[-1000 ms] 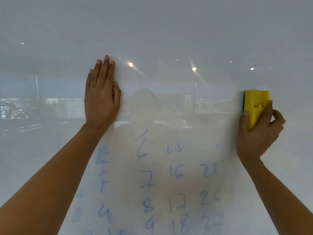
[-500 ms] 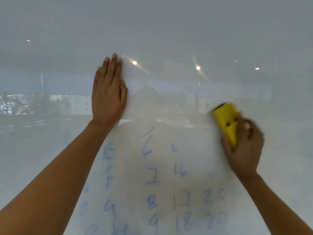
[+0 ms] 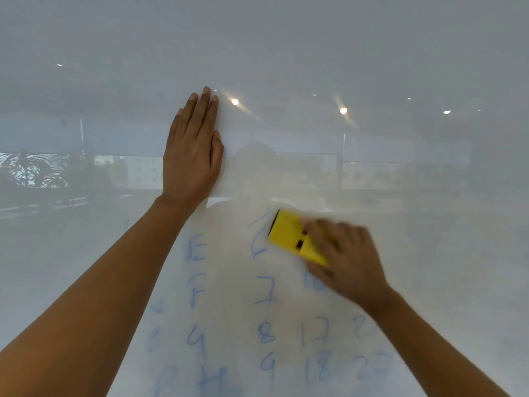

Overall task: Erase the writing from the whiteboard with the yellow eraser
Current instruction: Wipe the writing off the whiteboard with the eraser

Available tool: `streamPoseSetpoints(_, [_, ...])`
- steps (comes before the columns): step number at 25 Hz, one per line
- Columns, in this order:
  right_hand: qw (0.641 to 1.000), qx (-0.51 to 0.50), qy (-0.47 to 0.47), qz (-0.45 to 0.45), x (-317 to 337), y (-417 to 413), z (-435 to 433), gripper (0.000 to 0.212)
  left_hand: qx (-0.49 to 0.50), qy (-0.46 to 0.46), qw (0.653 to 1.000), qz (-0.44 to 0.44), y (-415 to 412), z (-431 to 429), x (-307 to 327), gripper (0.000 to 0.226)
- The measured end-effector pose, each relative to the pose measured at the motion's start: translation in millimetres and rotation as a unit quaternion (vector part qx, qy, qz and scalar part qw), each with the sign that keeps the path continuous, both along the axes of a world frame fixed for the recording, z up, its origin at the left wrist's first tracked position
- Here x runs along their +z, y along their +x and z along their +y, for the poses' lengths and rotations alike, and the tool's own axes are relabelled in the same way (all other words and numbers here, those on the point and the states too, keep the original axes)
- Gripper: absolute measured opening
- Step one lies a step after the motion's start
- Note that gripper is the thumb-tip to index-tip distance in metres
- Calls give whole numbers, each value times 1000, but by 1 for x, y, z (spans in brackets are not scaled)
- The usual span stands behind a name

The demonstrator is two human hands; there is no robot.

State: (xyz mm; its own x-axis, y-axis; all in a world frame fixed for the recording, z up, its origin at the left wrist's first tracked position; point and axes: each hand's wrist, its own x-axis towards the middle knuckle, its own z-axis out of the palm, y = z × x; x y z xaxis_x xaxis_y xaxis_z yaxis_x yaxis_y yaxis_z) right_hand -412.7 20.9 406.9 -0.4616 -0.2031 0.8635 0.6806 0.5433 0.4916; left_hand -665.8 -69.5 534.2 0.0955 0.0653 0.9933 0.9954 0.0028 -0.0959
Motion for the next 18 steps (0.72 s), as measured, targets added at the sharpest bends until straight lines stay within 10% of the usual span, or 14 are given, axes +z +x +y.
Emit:
streamPoseSetpoints(5, [943,-4,-91,320,90,-36,-12,62,-28,13,999,-27,-7,-8,-9,49])
streamPoseSetpoints(13, [992,-10,65,-103,-21,-51,-21,58,4,21,999,-50,-40,-26,-26,49])
streamPoseSetpoints(18, [966,-17,-32,256,83,-68,-21,57,17,19,998,-61,-64,-36,-32,49])
